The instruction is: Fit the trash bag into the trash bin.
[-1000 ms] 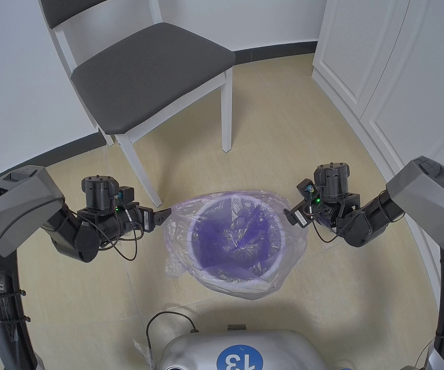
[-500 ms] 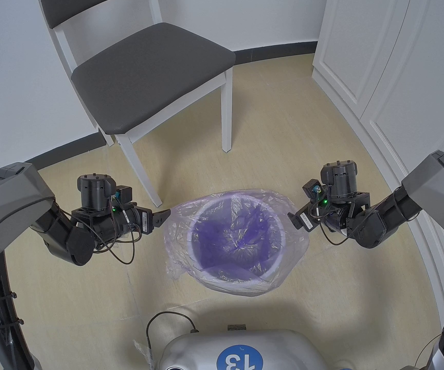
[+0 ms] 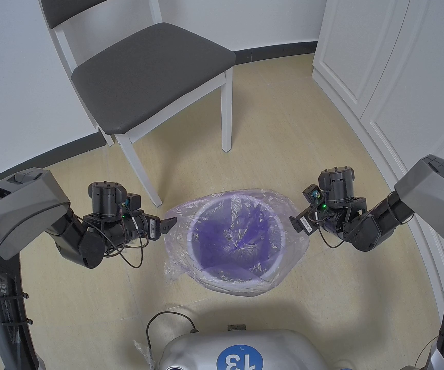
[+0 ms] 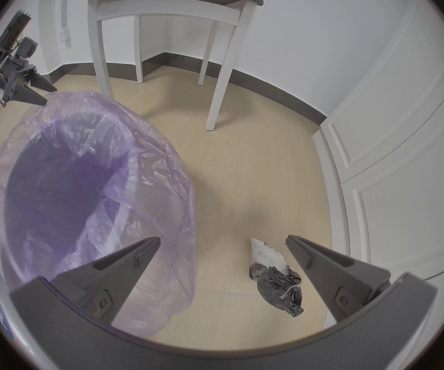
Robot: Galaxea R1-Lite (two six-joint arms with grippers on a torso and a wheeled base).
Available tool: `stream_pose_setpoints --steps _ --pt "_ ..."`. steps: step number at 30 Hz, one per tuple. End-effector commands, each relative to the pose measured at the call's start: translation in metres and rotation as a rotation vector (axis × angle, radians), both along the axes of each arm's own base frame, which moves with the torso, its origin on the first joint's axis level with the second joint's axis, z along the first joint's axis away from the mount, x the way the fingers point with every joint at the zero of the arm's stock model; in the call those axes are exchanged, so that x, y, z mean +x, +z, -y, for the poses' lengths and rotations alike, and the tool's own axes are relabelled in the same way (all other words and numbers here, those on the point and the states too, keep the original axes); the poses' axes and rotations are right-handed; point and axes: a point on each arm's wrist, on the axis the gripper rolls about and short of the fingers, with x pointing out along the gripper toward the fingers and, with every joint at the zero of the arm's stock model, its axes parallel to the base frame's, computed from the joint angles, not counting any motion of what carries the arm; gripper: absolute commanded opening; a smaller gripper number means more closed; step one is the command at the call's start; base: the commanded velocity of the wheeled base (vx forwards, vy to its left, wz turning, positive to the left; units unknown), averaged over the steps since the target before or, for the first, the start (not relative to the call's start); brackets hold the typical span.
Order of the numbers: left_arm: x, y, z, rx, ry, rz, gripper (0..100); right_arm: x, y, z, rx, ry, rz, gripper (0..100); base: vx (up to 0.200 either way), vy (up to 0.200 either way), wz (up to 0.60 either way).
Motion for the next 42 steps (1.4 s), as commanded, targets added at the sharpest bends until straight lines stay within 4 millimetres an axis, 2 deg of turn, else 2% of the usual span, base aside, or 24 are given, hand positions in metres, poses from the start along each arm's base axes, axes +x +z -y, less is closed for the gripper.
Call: stream_pose_setpoints --steps 1,6,12,15,20,21,22,23,25,27,29,31,34,42 --pt "0.011 -0.022 0.002 0.007 0.0 -0.033 100 0.007 -0.02 0.003 -0.013 -0.015 -0.034 100 0.0 0.0 0.0" --pt "0.021 -0.037 0.002 0.012 0.004 -0.046 100 0.016 -0.04 0.005 -0.006 -0.034 -0.05 100 0.0 0.0 0.0" --pt "0.022 -0.051 0.001 0.017 0.007 -0.071 100 0.021 -0.063 0.007 0.01 -0.07 -0.07 100 0.0 0.0 0.0" --pt "0.022 -0.05 0.001 0.018 0.008 -0.069 100 0.023 -0.064 0.006 0.013 -0.067 -0.064 100 0.0 0.0 0.0" --pt "0.016 -0.038 -0.001 0.012 0.011 -0.052 100 0.02 -0.051 0.002 0.023 -0.059 -0.037 100 0.0 0.0 0.0" --pt "0.012 -0.027 -0.002 0.008 0.009 -0.037 100 0.017 -0.033 0.002 0.035 -0.055 -0.007 100 0.0 0.0 0.0" --pt "0.008 -0.02 -0.003 0.007 0.009 -0.03 100 0.013 -0.024 0.002 0.038 -0.051 0.003 100 0.0 0.0 0.0" --pt "0.007 -0.019 -0.003 0.007 0.009 -0.03 100 0.012 -0.021 0.002 0.039 -0.049 0.005 100 0.0 0.0 0.0" --pt "-0.004 -0.006 -0.004 0.004 0.006 -0.019 100 -0.001 -0.003 -0.002 0.046 -0.03 0.024 100 0.0 0.0 0.0" --pt "-0.013 0.001 -0.003 0.004 0.0 -0.018 100 -0.012 0.003 -0.003 0.041 -0.017 0.017 100 0.0 0.0 0.0" --pt "-0.019 0.002 -0.003 0.003 -0.007 -0.026 100 -0.019 0.004 -0.005 0.034 -0.006 0.007 100 0.0 0.0 0.0" --pt "-0.036 0.0 0.004 0.01 -0.034 -0.056 100 -0.039 -0.002 -0.01 0.015 0.027 -0.033 100 0.0 0.0 0.0" --pt "-0.049 -0.002 0.008 0.01 -0.052 -0.053 100 -0.056 -0.011 -0.016 -0.004 0.055 -0.073 100 0.0 0.0 0.0" --pt "-0.067 -0.023 0.015 0.02 -0.082 -0.086 100 -0.073 -0.028 -0.021 -0.022 0.088 -0.116 100 0.0 0.0 0.0"
